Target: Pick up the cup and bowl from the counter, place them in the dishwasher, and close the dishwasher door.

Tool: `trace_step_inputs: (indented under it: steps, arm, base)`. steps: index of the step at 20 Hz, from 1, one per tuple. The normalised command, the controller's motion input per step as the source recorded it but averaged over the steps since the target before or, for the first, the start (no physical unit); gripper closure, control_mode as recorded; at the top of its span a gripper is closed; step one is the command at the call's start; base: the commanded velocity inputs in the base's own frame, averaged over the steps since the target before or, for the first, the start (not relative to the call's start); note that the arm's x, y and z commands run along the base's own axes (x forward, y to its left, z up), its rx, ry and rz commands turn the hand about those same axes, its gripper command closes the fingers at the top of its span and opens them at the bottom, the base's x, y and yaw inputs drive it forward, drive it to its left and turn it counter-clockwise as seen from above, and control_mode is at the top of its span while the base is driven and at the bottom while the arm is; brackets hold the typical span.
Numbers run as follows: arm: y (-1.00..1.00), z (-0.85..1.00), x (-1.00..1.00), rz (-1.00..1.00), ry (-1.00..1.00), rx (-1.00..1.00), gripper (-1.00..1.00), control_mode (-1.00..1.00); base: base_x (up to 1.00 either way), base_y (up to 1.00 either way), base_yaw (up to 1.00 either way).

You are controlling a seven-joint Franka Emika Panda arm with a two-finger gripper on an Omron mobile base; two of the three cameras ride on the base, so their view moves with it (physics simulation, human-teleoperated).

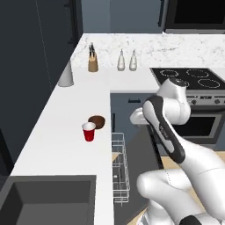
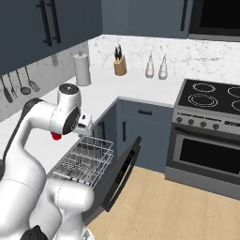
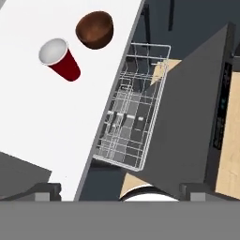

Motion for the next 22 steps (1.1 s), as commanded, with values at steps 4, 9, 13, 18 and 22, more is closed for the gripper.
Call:
trace_step_inputs:
  steps: [4, 9, 13, 18, 22]
  arm:
    - [0.03, -0.06, 0.94, 0.03, 0.00, 0.08, -1.00, -1.00]
    - [0.09, -0.05, 1.00, 0.00, 0.00, 0.03, -1.00, -1.00]
    - [0.22, -0.14, 0.85, 0.00, -0.02, 0.03, -1.00, -1.00]
    - [0.57, -0.30, 0.63, -0.04, -0.05, 0.03, -1.00, -1.00]
    - [0.70, -0.35, 0.50, -0.08, 0.00, 0.00, -1.00, -1.00]
  base:
    - [0.00, 0.00, 0.00]
    - [0.00, 0.00, 0.00]
    - [0.00, 0.00, 0.00]
    - [0.00, 0.00, 0.00]
    - [0.00, 0.00, 0.00]
